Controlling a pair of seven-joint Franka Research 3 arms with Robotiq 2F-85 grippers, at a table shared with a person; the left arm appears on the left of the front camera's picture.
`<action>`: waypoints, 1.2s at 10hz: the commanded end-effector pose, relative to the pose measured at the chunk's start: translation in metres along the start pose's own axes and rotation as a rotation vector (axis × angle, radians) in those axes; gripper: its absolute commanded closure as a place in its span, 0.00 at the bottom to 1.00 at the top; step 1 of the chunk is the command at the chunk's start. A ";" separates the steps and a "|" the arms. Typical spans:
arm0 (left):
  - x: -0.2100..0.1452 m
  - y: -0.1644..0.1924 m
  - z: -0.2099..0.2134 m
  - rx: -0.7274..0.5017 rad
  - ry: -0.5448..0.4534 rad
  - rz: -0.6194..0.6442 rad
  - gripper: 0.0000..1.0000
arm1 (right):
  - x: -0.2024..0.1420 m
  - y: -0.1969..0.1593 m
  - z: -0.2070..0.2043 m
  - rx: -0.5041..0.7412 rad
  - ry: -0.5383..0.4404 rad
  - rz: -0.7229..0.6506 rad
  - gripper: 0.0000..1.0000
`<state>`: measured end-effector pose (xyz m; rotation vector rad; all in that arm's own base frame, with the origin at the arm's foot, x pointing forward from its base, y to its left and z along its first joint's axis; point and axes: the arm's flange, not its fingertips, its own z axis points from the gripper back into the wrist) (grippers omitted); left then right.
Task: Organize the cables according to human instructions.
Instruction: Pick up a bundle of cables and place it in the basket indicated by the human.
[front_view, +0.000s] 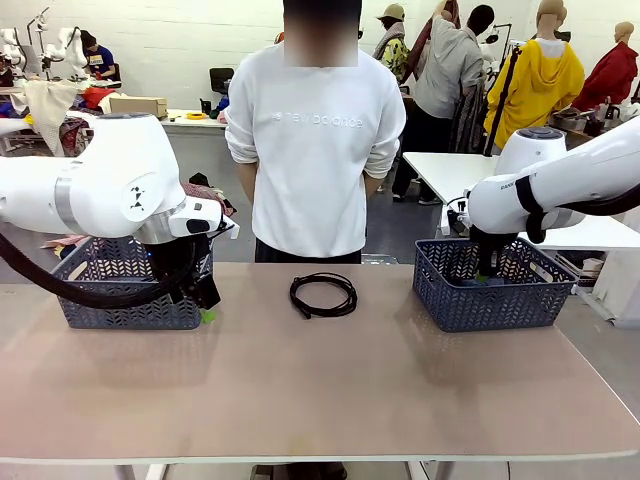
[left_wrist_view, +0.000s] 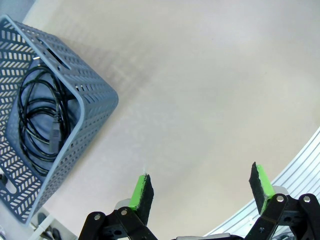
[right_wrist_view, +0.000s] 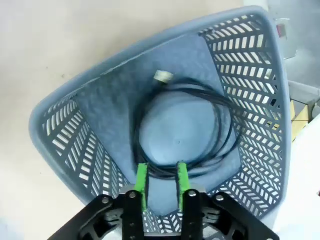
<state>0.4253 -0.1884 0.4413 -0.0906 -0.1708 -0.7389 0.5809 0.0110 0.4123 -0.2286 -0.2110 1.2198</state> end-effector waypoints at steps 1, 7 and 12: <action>0.000 0.001 0.003 0.000 0.006 0.004 0.00 | -0.006 -0.005 0.009 0.002 -0.034 -0.045 0.51; 0.000 0.001 0.003 0.000 0.006 0.004 0.00 | -0.002 -0.010 0.049 0.094 -0.058 -0.073 0.00; 0.000 0.001 0.003 0.000 0.006 0.004 0.00 | 0.008 0.028 0.096 0.217 -0.120 -0.199 0.00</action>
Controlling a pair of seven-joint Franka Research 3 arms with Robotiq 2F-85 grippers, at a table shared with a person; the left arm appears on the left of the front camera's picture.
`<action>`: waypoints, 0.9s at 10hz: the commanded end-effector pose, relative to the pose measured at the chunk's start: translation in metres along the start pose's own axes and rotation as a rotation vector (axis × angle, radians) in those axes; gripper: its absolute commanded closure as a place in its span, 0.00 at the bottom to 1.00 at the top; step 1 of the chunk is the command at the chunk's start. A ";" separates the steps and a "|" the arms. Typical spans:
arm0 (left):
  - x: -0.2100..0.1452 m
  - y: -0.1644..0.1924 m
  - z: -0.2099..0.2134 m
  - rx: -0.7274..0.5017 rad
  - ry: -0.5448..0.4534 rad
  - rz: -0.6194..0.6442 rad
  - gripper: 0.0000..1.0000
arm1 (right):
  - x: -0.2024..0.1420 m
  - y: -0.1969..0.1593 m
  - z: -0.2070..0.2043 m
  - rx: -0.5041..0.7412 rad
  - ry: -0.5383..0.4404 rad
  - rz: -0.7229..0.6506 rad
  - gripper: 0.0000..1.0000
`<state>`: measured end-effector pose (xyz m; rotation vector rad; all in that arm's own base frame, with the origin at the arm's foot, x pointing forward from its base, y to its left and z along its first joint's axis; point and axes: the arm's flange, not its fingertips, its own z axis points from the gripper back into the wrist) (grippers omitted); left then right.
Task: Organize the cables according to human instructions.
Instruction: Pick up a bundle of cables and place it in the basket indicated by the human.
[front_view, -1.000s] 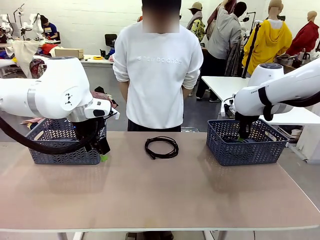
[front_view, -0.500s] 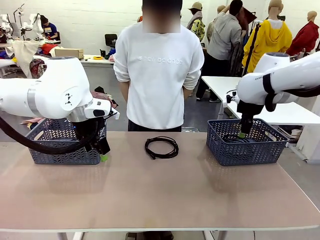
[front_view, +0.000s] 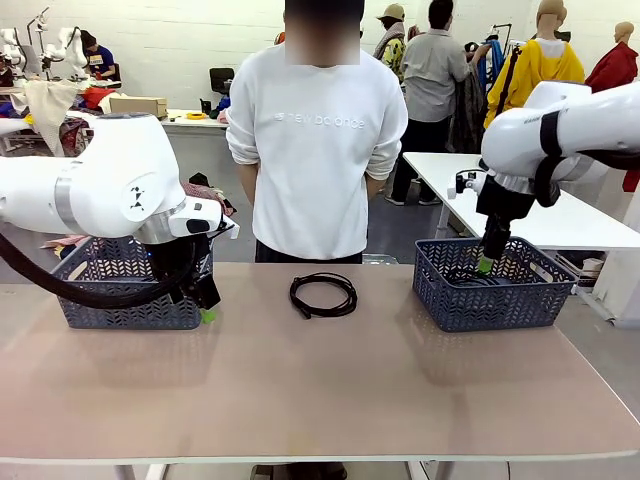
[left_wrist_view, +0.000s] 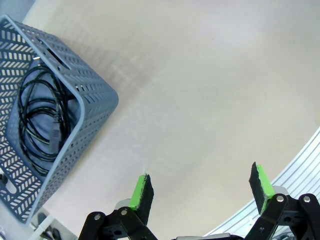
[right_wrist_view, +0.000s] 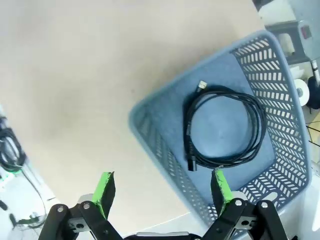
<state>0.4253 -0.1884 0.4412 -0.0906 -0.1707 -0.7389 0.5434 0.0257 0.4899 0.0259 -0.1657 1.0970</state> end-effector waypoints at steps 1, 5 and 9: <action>0.000 0.001 0.003 0.000 0.005 0.004 0.00 | 0.004 0.026 0.012 -0.003 -0.073 -0.048 0.00; 0.000 0.001 0.003 0.000 0.005 0.004 0.00 | 0.008 0.021 0.018 0.001 -0.050 -0.023 0.00; 0.000 0.001 0.003 0.000 0.005 0.004 0.00 | 0.008 0.021 0.018 0.001 -0.050 -0.023 0.00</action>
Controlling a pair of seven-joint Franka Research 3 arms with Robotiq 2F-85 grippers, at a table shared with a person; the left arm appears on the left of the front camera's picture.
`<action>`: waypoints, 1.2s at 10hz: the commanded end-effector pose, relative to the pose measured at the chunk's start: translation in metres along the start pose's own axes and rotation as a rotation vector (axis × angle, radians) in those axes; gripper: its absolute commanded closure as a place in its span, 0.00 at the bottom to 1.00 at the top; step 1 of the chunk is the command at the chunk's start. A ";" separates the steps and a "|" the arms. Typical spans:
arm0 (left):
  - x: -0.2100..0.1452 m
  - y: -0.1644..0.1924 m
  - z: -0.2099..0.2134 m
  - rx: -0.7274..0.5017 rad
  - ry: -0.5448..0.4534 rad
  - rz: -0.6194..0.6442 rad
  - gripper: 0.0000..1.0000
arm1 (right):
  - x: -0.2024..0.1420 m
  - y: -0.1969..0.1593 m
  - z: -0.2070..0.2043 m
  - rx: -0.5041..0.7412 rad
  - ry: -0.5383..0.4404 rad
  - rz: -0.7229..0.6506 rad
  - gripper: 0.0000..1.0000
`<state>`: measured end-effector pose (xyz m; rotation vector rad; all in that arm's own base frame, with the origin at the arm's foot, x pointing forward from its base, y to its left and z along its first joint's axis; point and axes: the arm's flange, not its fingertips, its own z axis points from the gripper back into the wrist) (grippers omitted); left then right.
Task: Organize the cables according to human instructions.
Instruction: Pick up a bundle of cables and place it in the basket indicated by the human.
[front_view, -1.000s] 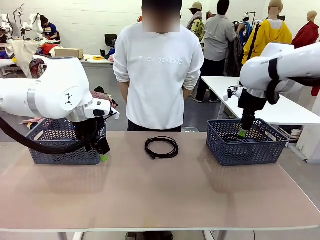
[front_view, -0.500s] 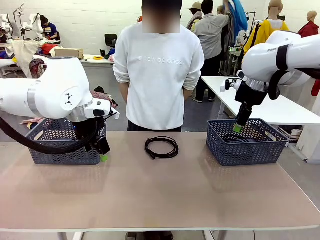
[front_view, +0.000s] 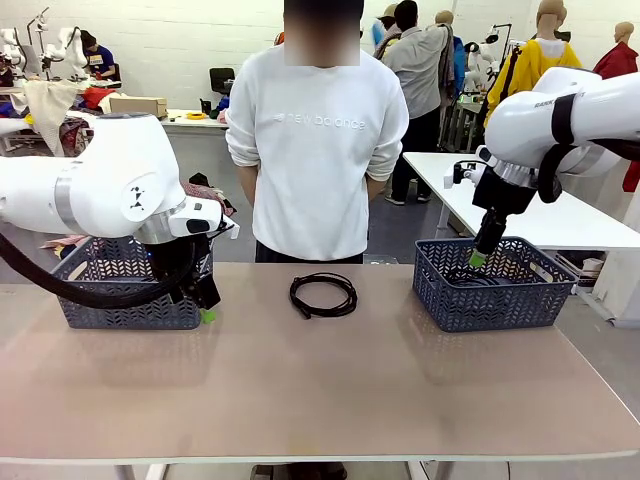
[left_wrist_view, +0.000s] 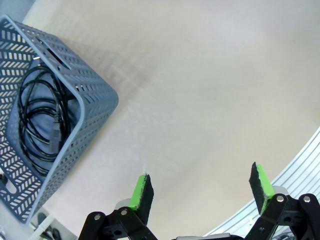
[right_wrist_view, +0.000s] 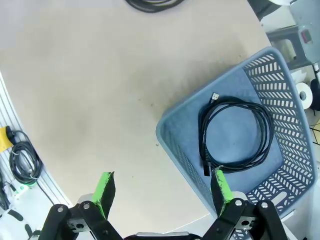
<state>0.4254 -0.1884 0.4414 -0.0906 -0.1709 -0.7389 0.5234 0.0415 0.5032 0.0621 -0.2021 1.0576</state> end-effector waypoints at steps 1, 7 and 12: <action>0.000 0.001 0.003 0.000 0.006 0.004 0.00 | 0.001 -0.003 0.004 -0.007 -0.003 0.017 0.00; 0.000 0.001 0.003 0.000 0.006 0.004 0.00 | 0.003 0.017 0.006 -0.018 -0.030 -0.042 0.00; 0.000 0.001 0.003 0.000 0.006 0.004 0.00 | -0.006 0.128 -0.004 -0.055 -0.148 -0.141 0.00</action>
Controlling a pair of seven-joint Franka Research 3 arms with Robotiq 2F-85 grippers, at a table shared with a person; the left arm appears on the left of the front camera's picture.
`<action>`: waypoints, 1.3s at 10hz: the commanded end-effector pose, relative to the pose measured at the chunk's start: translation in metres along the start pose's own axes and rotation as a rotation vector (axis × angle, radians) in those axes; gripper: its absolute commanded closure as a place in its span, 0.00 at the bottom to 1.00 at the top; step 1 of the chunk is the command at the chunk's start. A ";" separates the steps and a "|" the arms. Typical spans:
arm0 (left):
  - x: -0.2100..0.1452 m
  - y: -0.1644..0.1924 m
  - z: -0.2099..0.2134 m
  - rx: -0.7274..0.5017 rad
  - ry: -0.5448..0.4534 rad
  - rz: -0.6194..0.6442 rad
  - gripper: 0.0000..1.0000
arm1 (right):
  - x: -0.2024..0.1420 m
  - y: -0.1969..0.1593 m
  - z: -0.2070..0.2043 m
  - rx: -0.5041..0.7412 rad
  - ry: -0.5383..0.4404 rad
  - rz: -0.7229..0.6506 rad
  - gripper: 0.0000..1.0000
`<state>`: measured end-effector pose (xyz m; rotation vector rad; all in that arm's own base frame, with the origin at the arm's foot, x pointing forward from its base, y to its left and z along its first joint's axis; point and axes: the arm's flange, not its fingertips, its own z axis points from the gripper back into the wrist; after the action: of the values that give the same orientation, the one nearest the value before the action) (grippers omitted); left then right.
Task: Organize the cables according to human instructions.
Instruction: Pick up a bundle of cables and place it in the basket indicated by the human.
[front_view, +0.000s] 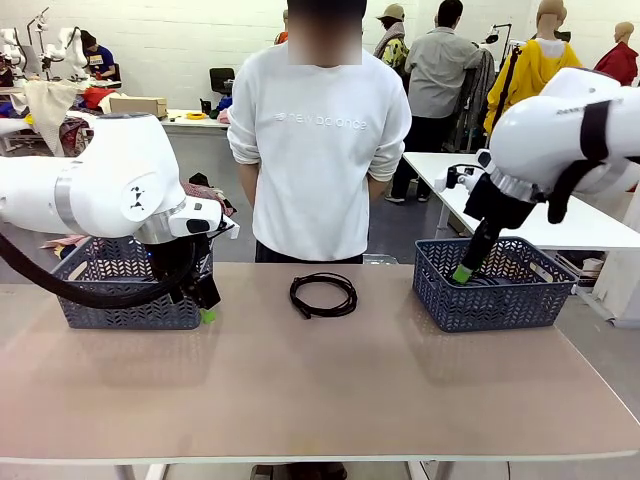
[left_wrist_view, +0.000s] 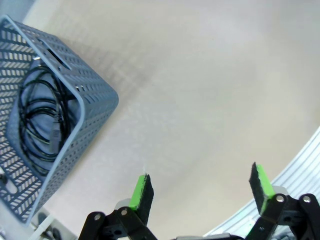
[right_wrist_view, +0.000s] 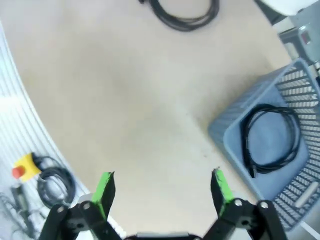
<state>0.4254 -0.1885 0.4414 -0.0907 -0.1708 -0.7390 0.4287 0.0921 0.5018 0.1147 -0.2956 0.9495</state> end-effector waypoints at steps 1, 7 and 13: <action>0.000 0.001 0.003 0.000 0.006 0.004 0.00 | -0.009 0.036 -0.014 -0.062 -0.091 -0.049 0.00; 0.000 0.001 0.003 0.000 0.006 0.004 0.00 | 0.026 0.065 -0.065 -0.073 -0.146 0.005 0.00; 0.000 0.001 0.003 0.000 0.006 0.004 0.00 | 0.018 0.074 -0.063 -0.080 -0.131 0.001 0.00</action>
<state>0.4254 -0.1885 0.4416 -0.0907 -0.1711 -0.7390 0.3949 0.1669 0.4456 0.1112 -0.4604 0.9415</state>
